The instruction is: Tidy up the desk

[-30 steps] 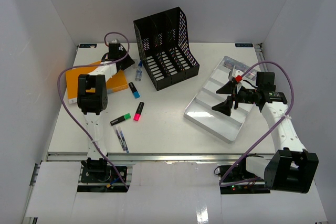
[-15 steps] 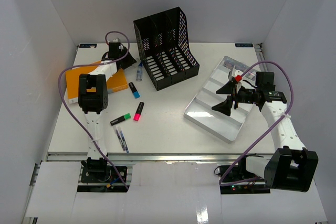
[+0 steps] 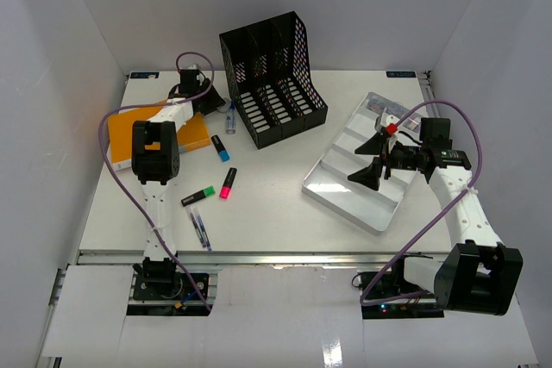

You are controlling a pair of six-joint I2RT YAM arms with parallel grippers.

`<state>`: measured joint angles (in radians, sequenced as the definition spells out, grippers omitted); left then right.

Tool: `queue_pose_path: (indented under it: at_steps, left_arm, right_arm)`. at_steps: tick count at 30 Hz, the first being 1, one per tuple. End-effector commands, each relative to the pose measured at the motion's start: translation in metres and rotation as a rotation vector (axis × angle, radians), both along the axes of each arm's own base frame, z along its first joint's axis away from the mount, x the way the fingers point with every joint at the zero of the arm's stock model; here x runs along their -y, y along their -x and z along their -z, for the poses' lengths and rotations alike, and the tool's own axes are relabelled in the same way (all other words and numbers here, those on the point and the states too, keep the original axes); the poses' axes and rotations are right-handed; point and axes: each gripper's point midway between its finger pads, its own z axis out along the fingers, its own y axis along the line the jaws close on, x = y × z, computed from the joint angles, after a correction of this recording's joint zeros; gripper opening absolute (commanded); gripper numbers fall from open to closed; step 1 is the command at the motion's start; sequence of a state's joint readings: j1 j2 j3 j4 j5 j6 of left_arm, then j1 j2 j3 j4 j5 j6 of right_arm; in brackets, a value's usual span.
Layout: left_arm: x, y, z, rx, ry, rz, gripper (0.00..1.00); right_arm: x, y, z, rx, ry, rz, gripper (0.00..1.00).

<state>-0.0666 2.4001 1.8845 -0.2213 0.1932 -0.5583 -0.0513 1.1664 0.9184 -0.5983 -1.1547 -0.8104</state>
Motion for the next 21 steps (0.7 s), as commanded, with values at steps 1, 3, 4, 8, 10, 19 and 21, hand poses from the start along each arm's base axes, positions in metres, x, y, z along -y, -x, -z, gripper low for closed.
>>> queue_pose_path:
  at_steps: [1,3,4,8,10,19,21]
  left_arm:
    - [-0.001,0.007,-0.001,-0.036,0.002,0.011,0.43]
    - [0.002,0.008,0.001,-0.042,0.018,0.013,0.31]
    - [0.002,0.008,0.0,-0.042,0.021,0.014,0.24]
    - [-0.002,0.008,-0.01,-0.025,0.004,0.001,0.0]
    - [-0.007,0.009,-0.014,-0.016,-0.026,-0.013,0.0]
    - [-0.024,0.021,-0.101,0.165,-0.089,-0.059,0.0]
    - [-0.02,0.033,-0.113,0.19,-0.072,-0.057,0.0]
  right_arm:
    - [0.0,-0.001,-0.003,0.012,-0.01,-0.003,0.95]
    - [0.0,-0.001,-0.002,0.013,-0.009,-0.003,0.95]
    - [0.0,-0.002,-0.002,0.013,-0.009,-0.002,0.95]
    - [0.001,-0.002,-0.002,0.013,-0.008,0.0,0.95]
    - [0.001,-0.002,-0.002,0.014,-0.009,0.001,0.95]
    - [0.006,-0.003,-0.003,0.014,-0.011,0.021,0.95]
    - [0.008,-0.004,-0.004,0.016,-0.011,0.028,0.95]
